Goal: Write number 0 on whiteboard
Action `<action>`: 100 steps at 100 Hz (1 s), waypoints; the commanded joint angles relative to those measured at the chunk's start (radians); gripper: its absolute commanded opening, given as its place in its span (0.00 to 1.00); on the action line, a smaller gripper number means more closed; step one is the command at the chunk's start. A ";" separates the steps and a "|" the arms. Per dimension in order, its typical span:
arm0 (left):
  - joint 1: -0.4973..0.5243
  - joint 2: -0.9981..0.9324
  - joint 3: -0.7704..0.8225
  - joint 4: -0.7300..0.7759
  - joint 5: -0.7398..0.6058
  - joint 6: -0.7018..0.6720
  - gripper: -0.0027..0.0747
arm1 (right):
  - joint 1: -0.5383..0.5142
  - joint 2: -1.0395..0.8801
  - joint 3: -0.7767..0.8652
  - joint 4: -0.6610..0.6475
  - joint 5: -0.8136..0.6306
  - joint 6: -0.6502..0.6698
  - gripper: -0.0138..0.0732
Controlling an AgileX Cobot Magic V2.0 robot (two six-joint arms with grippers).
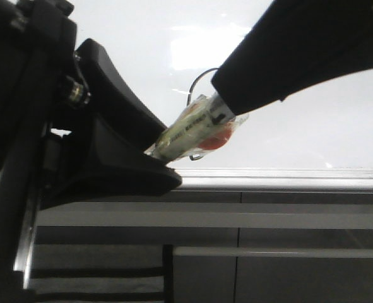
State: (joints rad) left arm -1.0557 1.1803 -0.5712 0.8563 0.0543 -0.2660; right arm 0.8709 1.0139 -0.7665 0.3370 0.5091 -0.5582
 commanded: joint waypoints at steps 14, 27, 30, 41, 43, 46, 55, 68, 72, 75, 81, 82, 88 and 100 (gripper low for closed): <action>0.001 -0.013 -0.035 -0.016 -0.044 -0.011 0.01 | -0.001 -0.010 -0.038 0.005 -0.062 -0.010 0.10; 0.001 -0.013 -0.035 -0.058 -0.011 -0.011 0.01 | -0.001 -0.010 -0.038 0.005 -0.075 -0.010 0.10; 0.001 -0.013 -0.035 -0.070 -0.002 -0.011 0.01 | -0.001 -0.010 -0.038 0.012 -0.079 -0.010 0.11; 0.001 -0.013 -0.035 -0.117 0.007 -0.011 0.01 | -0.001 -0.010 -0.056 0.014 -0.078 -0.010 0.24; 0.001 -0.013 -0.035 -0.126 0.007 -0.011 0.01 | -0.001 -0.010 -0.063 0.014 -0.078 -0.010 0.30; 0.003 -0.013 -0.035 -0.136 0.008 -0.011 0.01 | -0.002 -0.010 -0.072 0.012 -0.078 -0.010 0.39; 0.023 -0.013 -0.035 -0.175 0.008 -0.044 0.01 | -0.012 -0.010 -0.106 -0.021 -0.080 -0.010 0.69; 0.084 -0.013 -0.035 -0.208 0.007 -0.176 0.01 | -0.046 -0.019 -0.143 -0.039 -0.070 -0.010 0.86; 0.106 -0.013 -0.035 -0.208 0.007 -0.216 0.01 | -0.057 -0.023 -0.144 -0.039 -0.070 -0.010 0.85; 0.120 -0.013 -0.035 -0.208 0.007 -0.233 0.01 | -0.063 -0.031 -0.144 -0.039 -0.064 -0.010 0.83; 0.149 -0.013 -0.035 -0.212 0.007 -0.262 0.01 | -0.078 -0.046 -0.144 -0.039 -0.039 -0.010 0.81; 0.151 -0.013 -0.033 -0.212 0.007 -0.265 0.01 | -0.079 -0.051 -0.144 -0.039 -0.036 -0.010 0.80; 0.171 -0.013 -0.031 -0.214 0.001 -0.278 0.01 | -0.093 -0.069 -0.144 -0.039 0.000 -0.010 0.77; 0.200 -0.015 -0.012 -0.234 -0.068 -0.280 0.01 | -0.115 -0.110 -0.133 -0.039 0.072 -0.010 0.61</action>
State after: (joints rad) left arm -0.8747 1.1817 -0.5709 0.6463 0.0874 -0.5257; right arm 0.7755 0.9416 -0.8744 0.2954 0.5825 -0.5582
